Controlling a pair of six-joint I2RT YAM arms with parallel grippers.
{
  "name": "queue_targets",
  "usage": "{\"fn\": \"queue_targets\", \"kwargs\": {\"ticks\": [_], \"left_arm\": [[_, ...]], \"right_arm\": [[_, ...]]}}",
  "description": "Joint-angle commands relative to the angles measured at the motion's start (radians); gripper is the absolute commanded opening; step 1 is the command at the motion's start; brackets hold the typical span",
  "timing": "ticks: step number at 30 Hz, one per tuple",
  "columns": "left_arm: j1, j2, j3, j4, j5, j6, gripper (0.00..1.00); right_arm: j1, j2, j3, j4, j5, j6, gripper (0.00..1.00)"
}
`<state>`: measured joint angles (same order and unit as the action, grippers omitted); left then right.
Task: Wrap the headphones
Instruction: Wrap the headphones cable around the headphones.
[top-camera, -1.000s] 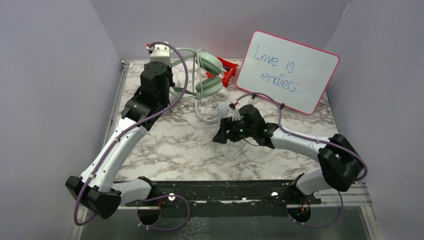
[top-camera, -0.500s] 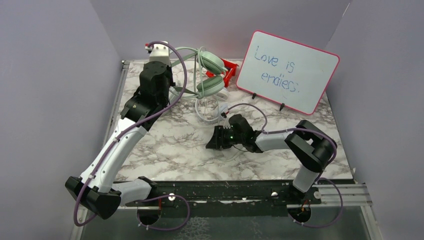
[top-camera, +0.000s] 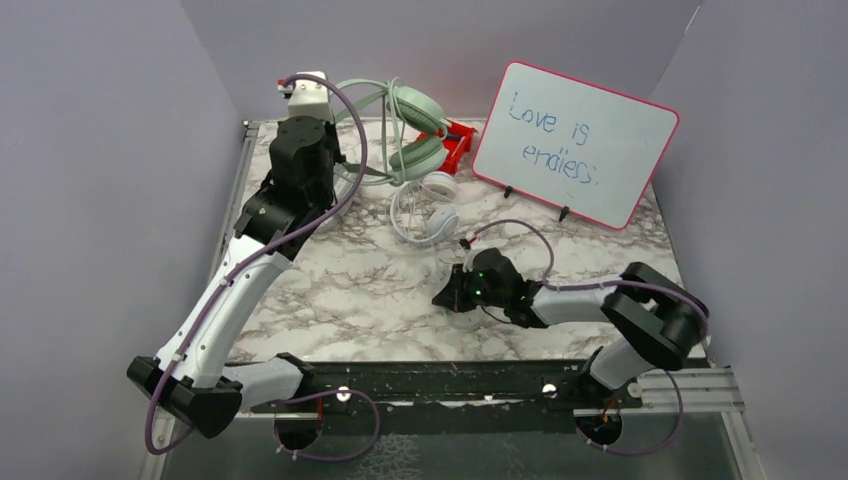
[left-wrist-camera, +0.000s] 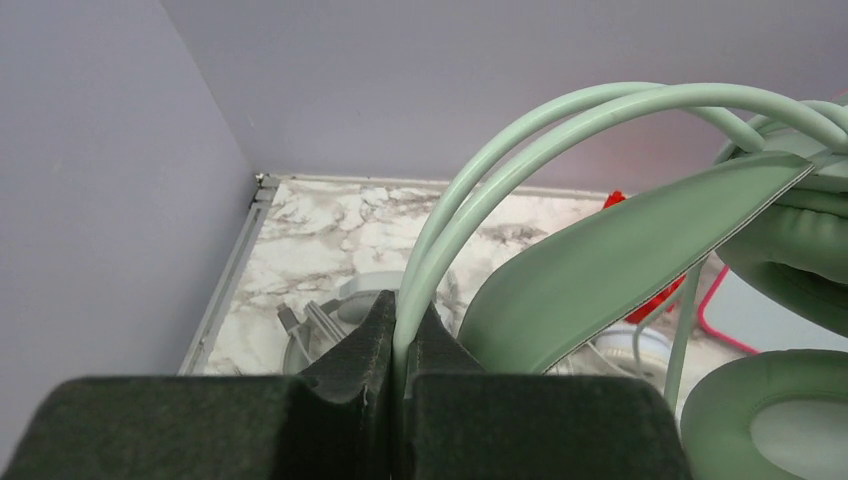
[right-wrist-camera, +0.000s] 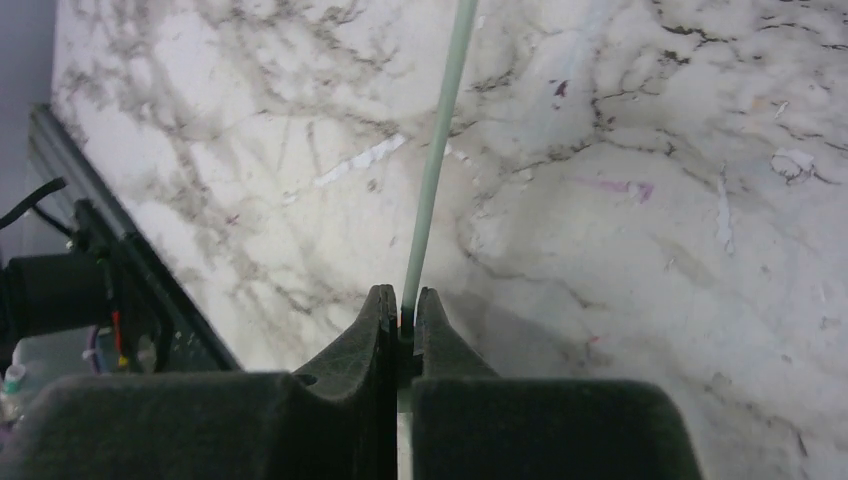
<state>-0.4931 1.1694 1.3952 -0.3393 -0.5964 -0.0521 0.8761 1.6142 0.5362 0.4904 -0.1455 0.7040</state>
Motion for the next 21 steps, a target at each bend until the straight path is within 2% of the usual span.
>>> {"fn": "queue_targets", "kwargs": {"ticks": [1, 6, 11, 14, 18, 21], "left_arm": [[-0.002, 0.029, 0.150, 0.182, -0.118, -0.016, 0.00], [0.000, 0.149, 0.317, 0.200, -0.196, 0.002, 0.00], [0.006, 0.248, 0.493, 0.167, -0.196, -0.027, 0.00], [0.007, 0.279, 0.537, 0.184, -0.206, -0.023, 0.00], [0.008, 0.301, 0.538, 0.232, -0.241, 0.029, 0.00], [0.014, 0.321, 0.545, 0.254, -0.255, 0.032, 0.00]], "right_arm": [[0.005, -0.200, -0.034, -0.115, -0.039, -0.113, 0.01], [0.006, -0.365, -0.048, -0.260, -0.151, -0.219, 0.01], [0.005, -0.425, -0.064, -0.335, -0.236, -0.269, 0.01], [0.008, -0.471, -0.074, -0.340, -0.287, -0.287, 0.01], [0.007, -0.553, -0.027, -0.452, -0.252, -0.337, 0.01], [0.007, -0.568, 0.021, -0.487, -0.338, -0.369, 0.01]]}}
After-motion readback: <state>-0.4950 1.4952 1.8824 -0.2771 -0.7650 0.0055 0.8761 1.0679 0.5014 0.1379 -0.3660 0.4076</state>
